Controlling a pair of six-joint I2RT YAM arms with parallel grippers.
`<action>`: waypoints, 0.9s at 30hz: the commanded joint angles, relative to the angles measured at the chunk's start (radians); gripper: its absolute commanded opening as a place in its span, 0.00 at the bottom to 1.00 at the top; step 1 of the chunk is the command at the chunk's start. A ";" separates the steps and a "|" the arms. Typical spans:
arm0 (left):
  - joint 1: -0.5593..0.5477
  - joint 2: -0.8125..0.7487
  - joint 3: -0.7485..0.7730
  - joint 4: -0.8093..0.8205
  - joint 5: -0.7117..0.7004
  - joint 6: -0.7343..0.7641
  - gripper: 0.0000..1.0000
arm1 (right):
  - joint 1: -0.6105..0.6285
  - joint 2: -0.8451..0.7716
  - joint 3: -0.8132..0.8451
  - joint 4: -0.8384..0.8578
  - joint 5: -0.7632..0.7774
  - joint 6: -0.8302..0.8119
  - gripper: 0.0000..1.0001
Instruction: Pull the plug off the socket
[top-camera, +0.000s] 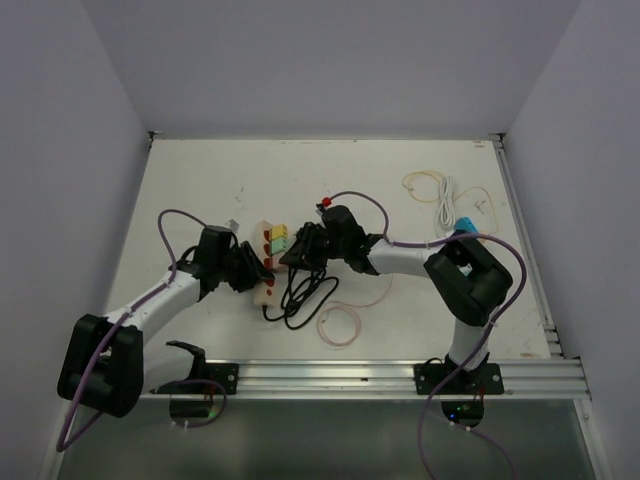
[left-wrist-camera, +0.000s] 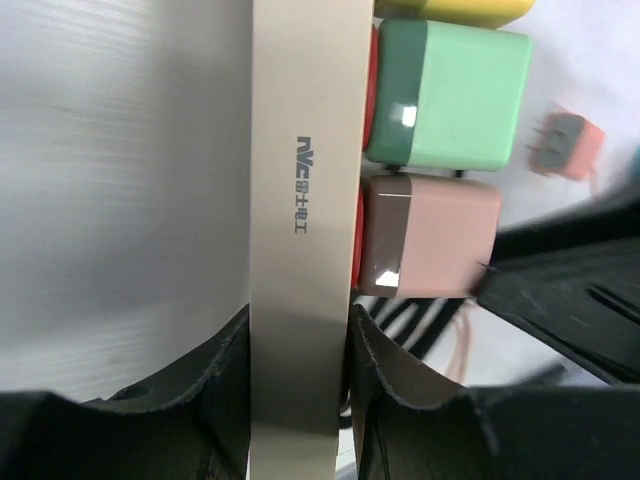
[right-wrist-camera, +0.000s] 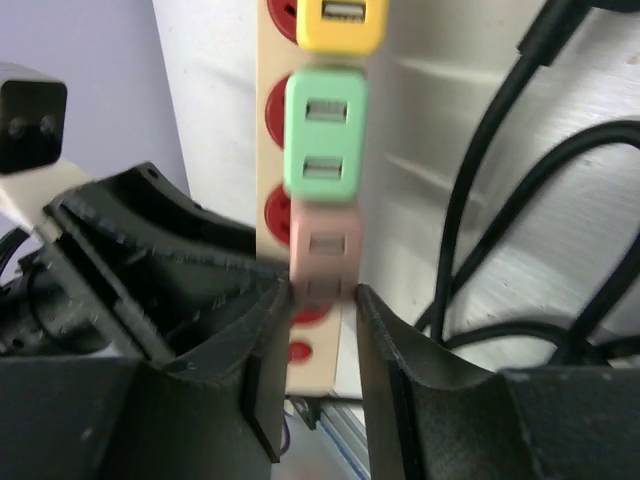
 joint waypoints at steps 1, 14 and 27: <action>0.082 0.033 -0.046 -0.182 -0.554 -0.013 0.00 | -0.072 -0.136 -0.022 -0.132 -0.010 -0.045 0.00; 0.080 -0.031 -0.074 -0.058 -0.343 0.045 0.00 | -0.063 -0.104 -0.021 -0.043 -0.070 -0.089 0.09; 0.080 -0.163 -0.098 0.128 -0.032 0.096 0.00 | 0.040 0.074 0.139 0.052 -0.070 -0.061 0.82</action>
